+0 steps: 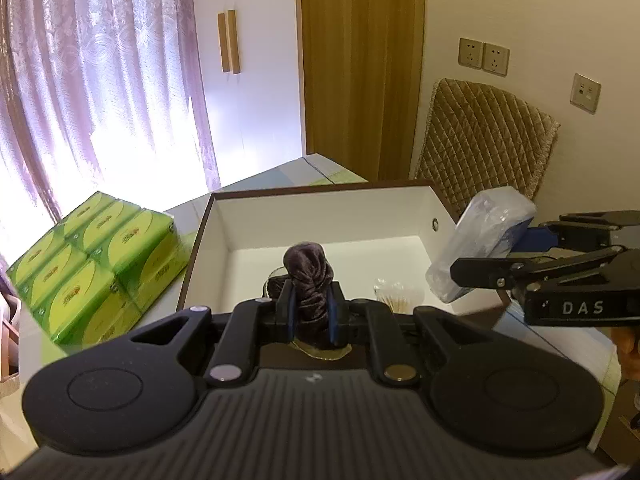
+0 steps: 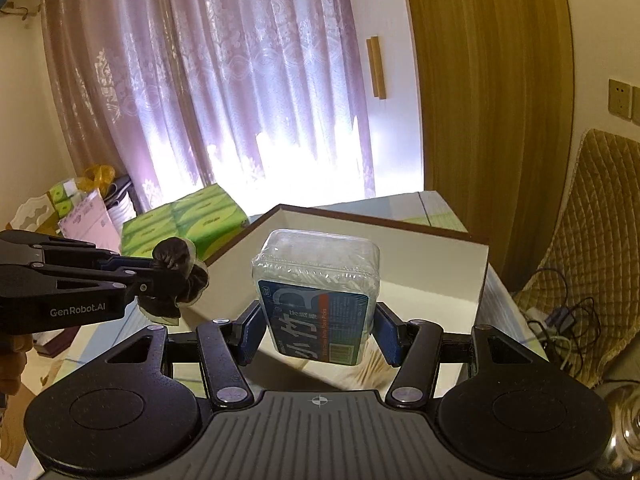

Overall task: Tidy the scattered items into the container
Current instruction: 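Carry scrunchie and toothpick box into the brown box and open both grippers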

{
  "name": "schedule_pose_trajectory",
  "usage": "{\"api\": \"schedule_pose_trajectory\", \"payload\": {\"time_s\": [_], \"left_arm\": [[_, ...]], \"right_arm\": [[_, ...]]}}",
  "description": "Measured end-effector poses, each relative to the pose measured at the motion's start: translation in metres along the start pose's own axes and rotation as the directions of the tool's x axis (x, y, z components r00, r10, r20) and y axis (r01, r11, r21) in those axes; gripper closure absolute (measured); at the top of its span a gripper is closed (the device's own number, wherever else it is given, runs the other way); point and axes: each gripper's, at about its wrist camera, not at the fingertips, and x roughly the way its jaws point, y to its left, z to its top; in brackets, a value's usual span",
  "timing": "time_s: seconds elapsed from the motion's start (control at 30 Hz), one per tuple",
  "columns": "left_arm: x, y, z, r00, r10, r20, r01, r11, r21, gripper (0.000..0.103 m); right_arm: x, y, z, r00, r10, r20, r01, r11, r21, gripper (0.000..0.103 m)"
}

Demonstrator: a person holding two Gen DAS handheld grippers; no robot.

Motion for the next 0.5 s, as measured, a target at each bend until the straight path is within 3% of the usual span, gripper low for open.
{"api": "schedule_pose_trajectory", "payload": {"time_s": [0.5], "left_arm": [[0.084,0.022,0.015,0.994,0.033,-0.104,-0.036,0.999,-0.023,0.091]], "right_arm": [[0.079,-0.02,0.008,0.994,0.029,-0.101,-0.029,1.0,0.009,0.043]]}}
